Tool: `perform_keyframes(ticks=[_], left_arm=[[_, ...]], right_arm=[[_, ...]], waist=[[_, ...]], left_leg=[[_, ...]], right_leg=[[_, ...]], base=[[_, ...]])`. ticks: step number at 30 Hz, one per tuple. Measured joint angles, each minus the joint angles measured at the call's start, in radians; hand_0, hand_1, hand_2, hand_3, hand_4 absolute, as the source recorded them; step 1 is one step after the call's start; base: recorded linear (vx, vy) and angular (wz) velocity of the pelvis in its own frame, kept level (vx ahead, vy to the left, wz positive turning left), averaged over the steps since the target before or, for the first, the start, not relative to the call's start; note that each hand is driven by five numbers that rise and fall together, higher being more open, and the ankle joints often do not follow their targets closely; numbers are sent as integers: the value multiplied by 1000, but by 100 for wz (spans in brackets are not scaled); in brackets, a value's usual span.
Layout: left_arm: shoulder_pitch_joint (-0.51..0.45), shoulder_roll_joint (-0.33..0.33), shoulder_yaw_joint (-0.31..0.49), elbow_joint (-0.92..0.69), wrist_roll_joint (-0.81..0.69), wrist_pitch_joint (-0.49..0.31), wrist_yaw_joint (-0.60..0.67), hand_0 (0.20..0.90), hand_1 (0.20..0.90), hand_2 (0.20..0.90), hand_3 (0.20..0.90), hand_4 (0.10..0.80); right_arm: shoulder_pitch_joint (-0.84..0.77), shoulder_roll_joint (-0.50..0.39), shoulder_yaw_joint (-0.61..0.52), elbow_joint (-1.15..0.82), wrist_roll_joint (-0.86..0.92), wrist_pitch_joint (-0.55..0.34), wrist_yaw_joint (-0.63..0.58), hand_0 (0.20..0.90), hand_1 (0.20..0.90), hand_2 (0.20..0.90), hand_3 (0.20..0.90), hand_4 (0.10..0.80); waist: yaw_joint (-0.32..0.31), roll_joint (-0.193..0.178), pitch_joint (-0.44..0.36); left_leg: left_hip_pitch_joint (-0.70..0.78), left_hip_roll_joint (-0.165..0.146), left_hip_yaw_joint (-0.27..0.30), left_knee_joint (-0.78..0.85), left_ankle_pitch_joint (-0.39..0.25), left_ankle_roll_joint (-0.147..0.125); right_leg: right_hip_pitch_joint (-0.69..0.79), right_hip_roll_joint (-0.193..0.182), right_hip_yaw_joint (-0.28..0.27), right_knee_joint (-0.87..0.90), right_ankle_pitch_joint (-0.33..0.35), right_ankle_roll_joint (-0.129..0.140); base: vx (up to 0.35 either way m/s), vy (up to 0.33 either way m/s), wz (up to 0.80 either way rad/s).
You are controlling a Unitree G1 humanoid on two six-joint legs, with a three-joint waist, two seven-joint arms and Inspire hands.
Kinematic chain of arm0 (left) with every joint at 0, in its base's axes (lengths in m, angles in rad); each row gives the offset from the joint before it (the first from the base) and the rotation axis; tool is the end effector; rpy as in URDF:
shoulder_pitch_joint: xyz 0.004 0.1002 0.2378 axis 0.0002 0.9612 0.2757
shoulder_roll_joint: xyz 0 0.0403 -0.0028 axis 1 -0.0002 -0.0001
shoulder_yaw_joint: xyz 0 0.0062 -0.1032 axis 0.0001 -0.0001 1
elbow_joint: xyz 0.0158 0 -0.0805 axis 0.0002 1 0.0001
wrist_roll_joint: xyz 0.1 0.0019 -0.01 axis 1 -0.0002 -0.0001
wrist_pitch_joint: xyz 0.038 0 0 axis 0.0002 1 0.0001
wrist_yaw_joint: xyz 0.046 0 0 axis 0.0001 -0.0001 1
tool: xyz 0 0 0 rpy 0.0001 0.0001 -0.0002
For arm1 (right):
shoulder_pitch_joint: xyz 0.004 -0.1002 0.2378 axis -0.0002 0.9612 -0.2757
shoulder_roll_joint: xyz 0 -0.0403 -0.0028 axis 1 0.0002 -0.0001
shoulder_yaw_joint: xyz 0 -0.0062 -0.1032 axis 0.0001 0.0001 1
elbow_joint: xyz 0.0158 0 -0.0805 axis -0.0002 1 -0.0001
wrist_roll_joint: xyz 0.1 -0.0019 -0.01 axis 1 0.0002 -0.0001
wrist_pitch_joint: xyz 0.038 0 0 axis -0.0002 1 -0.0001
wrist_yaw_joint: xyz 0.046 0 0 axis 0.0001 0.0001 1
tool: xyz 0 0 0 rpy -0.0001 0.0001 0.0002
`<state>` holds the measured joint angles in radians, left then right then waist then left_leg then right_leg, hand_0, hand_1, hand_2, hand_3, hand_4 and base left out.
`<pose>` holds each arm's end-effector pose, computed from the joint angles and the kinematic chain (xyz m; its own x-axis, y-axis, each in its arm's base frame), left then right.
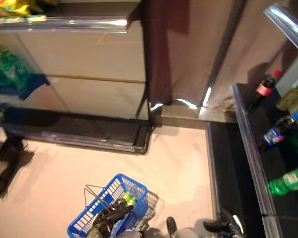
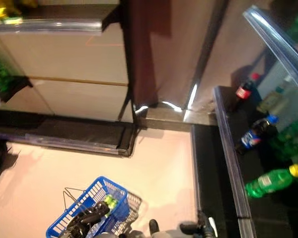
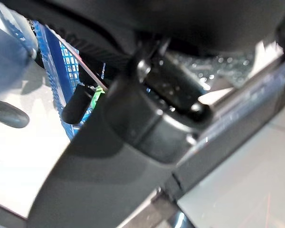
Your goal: Pick up the drink and place into the basket.
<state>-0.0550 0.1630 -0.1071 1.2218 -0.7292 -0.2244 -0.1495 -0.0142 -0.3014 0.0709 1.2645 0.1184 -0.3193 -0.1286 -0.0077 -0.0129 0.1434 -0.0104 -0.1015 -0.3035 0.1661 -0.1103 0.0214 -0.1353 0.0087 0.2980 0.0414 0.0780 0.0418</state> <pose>0.1007 0.2037 -0.1109 0.6211 0.0973 -0.7777 -0.4366 0.8670 -0.2402 0.0840 -0.2501 -0.1022 0.5858 -0.3560 -0.7280 0.1177 0.9262 -0.3583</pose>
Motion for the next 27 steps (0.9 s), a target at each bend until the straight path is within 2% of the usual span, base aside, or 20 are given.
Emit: perform_keyframes(ticks=[1, 2, 3, 5, 6, 7, 8, 9, 11, 14, 16, 18, 20, 21, 22, 23, 24, 25, 26, 27], left_arm=[[-10, 4, 1, 0, 0, 1, 1, 300, 300, 300, 200, 100], [-26, 13, 5, 0, 0, 1, 7, 300, 300, 300, 200, 100], [-30, 31, 7, 2, 0, 1, 8, 300, 300, 300, 200, 100], [-28, 47, 9, 22, -1, 3, 11, 300, 300, 300, 200, 100], [-26, 53, 11, 23, -3, 6, 15, 300, 300, 300, 200, 100], [-18, 54, 20, 23, -3, 11, 17, 300, 300, 300, 200, 100], [-13, 58, 25, 23, -3, 19, 19, 300, 300, 300, 200, 100], [-11, 57, 31, 23, -3, 22, 19, 300, 300, 300, 200, 100], [-12, 52, 44, 23, -3, 22, 19, 300, 300, 300, 200, 100], [-13, 45, 44, 25, -3, 22, 19, 300, 300, 300, 200, 100], [-11, 43, 43, 25, -2, 22, 18, 300, 300, 300, 200, 100], [-8, 46, 40, 23, 2, 21, 18, 300, 300, 300, 200, 100], [-4, 48, 44, 20, 0, 19, 18, 300, 300, 300, 200, 100], [2, 48, 51, 20, -2, 20, 20, 300, 300, 300, 200, 100], [13, 53, 51, 13, -3, 19, 21, 300, 300, 300, 200, 100], [17, 56, 51, 10, -3, 19, 21, 300, 300, 300, 200, 100], [27, 68, 53, 10, -3, 20, 23, 300, 300, 300, 200, 100], [39, 74, 69, 10, -3, 22, 31, 300, 300, 300, 200, 100], [46, 72, 87, 10, -3, 22, 33, 300, 300, 300, 200, 100], [50, 69, 105, 10, -4, 22, 40, 300, 300, 300, 200, 100]], right_arm=[[-11, 4, -4, 0, 2, -1, -1, 900, 900, 900, 900, 800], [-27, 17, -7, -6, 4, -4, 2, 900, 900, 900, 900, 800], [-33, 30, -16, -9, 5, -8, 4, 900, 900, 900, 900, 800], [-24, 48, -35, -25, 19, -22, 10, 900, 900, 900, 900, 800], [-20, 53, -42, -24, 18, -20, 18, 900, 900, 900, 900, 800], [-9, 56, -42, -24, 15, -17, 23, 900, 900, 900, 900, 800], [8, 56, -41, -23, 7, -15, 28, 900, 900, 900, 900, 800], [13, 56, -41, -23, 3, -13, 30, 900, 900, 900, 900, 800], [36, 58, -28, -23, -7, -11, 39, 900, 900, 900, 900, 800], [55, 72, -17, -24, -13, -9, 39, 900, 900, 900, 900, 800], [53, 82, -12, -25, -25, -12, 38, 900, 900, 900, 900, 800], [43, 90, -1, -26, -33, -12, 37, 900, 900, 900, 900, 800], [31, 102, 7, -26, -41, -11, 37, 900, 900, 900, 900, 800], [20, 108, 13, -27, -43, -9, 38, 900, 900, 900, 900, 800], [13, 115, 22, -29, -46, -9, 38, 900, 900, 900, 900, 800], [13, 118, 25, -31, -48, -9, 39, 900, 900, 900, 900, 800], [12, 130, 27, -32, -49, -5, 39, 900, 900, 900, 900, 800], [3, 140, 28, -32, -50, -2, 39, 900, 900, 900, 900, 800], [-6, 142, 29, -34, -50, 1, 39, 900, 900, 900, 900, 800], [-11, 140, 29, -40, -48, 7, 37, 900, 900, 900, 900, 800]], waist=[[1, 2, 2], [3, -35, 20], [-3, -63, 30], [-36, -87, 40], [-51, -101, 45], [-47, -95, 48], [-47, -85, 54], [-45, -78, 58], [-37, -64, 61], [13, -73, 55], [34, -80, 50], [59, -90, 41], [87, -98, 29], [100, -97, 20], [114, -97, 6], [117, -101, 1], [122, -122, -13], [124, -137, -27], [124, -137, -29], [108, -125, -35]], left_leg=[[7, 2, 5, -24, -2, -3], [26, -9, 54, -67, 24, 9], [39, -26, 103, -82, 33, 18], [48, -28, 188, -91, 38, 53], [63, -18, 247, -100, 38, 68], [73, -4, 298, -108, 35, 73], [83, 20, 362, -114, 31, 81], [89, 32, 387, -118, 31, 81], [92, 65, 448, -131, 32, 82], [94, 76, 484, -138, 32, 84], [94, 81, 498, -143, 36, 78], [95, 89, 551, -147, 37, 75], [92, 96, 588, -151, 42, 67], [91, 106, 628, -152, 45, 61], [90, 115, 639, -155, 48, 45], [90, 116, 633, -155, 49, 32], [86, 109, 611, -154, 53, 7], [76, 103, 587, -150, 52, -5], [74, 109, 580, -146, 52, -24], [67, 123, 556, -145, 58, -36]], right_leg=[[-12, 3, 13, 6, 6, 6], [-40, -12, 13, 14, 14, 14], [-51, -33, -1, 4, 13, 13], [-61, -76, -50, -25, 5, 22], [-70, -92, -113, 1, -2, 28], [-82, -88, -162, 45, -3, 34], [-87, -84, -214, 123, -23, 53], [-90, -83, -239, 172, -34, 59], [-71, -92, -273, 296, -88, 95], [19, -137, -301, 336, -162, 109], [79, -155, -346, 313, -181, 117], [117, -182, -402, 300, -204, 117], [153, -214, -461, 245, -201, 99], [165, -230, -491, 214, -211, 107], [188, -237, -510, 152, -195, 110], [199, -242, -511, 116, -157, 100], [223, -246, -509, 38, -113, 107], [243, -237, -511, -34, -110, 111], [244, -228, -510, -67, -102, 126], [247, -207, -502, -95, -86, 112]], base=[[-18, 260, -135], [-27, 249, -138], [-42, 273, -176], [-86, 190, -155], [-200, 181, -146], [-252, 136, -153], [-230, 104, -133], [-204, 49, -122], [-187, 20, -109], [-146, -32, -111], [-181, -114, -98], [-164, -118, -93], [-186, -179, -111], [-206, -303, -136], [-133, -246, -115], [-100, -219, -109], [-76, -186, -99], [-93, -239, -115], [-82, -250, -91], [-61, -193, -50]])
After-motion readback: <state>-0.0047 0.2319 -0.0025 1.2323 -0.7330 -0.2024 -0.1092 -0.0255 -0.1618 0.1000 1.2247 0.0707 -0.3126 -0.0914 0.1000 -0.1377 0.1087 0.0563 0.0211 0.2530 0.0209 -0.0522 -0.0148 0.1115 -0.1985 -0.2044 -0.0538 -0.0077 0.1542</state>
